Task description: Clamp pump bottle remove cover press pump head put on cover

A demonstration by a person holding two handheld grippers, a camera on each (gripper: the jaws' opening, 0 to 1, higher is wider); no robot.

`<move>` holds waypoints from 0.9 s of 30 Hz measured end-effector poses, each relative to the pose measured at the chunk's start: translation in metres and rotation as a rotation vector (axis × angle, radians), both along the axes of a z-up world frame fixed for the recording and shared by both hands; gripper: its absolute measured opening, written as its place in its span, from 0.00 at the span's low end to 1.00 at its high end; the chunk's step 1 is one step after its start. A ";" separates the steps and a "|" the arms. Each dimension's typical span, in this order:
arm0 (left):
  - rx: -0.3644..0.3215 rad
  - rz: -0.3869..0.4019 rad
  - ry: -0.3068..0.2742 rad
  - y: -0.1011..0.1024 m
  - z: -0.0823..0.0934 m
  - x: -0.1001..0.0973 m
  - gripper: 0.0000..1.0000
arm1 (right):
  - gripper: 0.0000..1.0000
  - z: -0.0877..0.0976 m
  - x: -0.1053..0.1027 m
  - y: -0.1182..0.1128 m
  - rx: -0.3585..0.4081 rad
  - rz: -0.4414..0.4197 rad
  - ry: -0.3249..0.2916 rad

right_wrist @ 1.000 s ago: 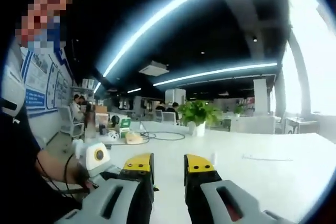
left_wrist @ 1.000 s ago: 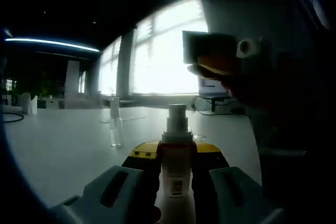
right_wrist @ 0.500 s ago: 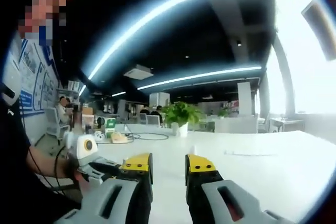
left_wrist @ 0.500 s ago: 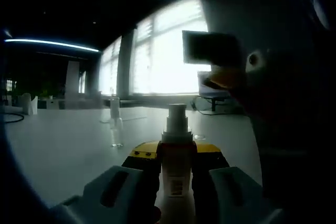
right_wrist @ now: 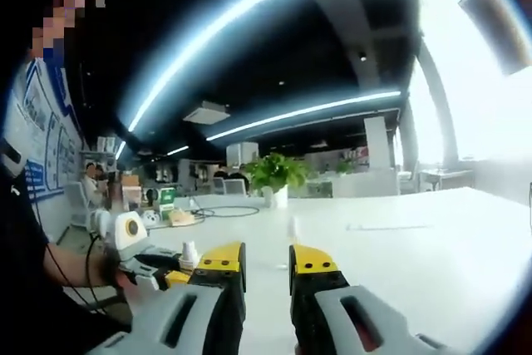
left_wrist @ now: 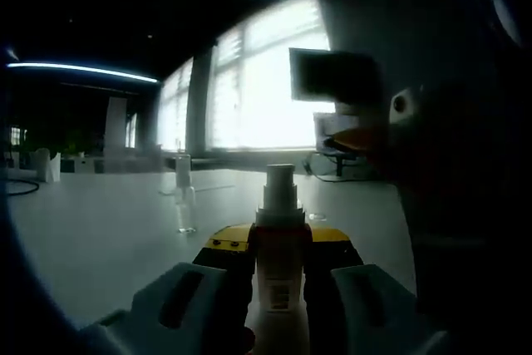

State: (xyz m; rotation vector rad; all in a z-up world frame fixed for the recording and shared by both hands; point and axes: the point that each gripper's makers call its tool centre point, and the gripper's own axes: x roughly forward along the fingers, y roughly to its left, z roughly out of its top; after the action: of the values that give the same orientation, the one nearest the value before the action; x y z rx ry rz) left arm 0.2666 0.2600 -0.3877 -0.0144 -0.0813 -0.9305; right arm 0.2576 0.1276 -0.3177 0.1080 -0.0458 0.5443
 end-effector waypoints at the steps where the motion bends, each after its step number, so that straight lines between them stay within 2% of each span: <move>1: 0.000 0.000 0.000 0.000 0.000 0.000 0.13 | 0.15 0.001 0.001 -0.004 0.006 -0.007 0.002; 10: 0.000 0.003 0.004 -0.001 0.000 0.000 0.13 | 0.18 -0.002 0.008 -0.023 -0.030 -0.049 0.008; 14: 0.001 0.003 0.005 -0.001 0.000 0.000 0.13 | 0.19 -0.009 0.009 -0.019 -0.091 -0.079 0.021; 20: 0.002 0.002 0.005 0.000 -0.001 0.000 0.13 | 0.21 -0.016 0.007 -0.010 -0.100 -0.085 0.066; 27: 0.001 0.003 0.006 0.000 -0.001 0.000 0.13 | 0.20 -0.034 0.009 -0.013 -0.170 -0.145 0.113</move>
State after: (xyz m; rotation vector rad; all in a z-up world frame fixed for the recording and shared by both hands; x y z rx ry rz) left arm 0.2664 0.2602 -0.3884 -0.0159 -0.0754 -0.9275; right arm 0.2670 0.1146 -0.3512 -0.0306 0.1026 0.3946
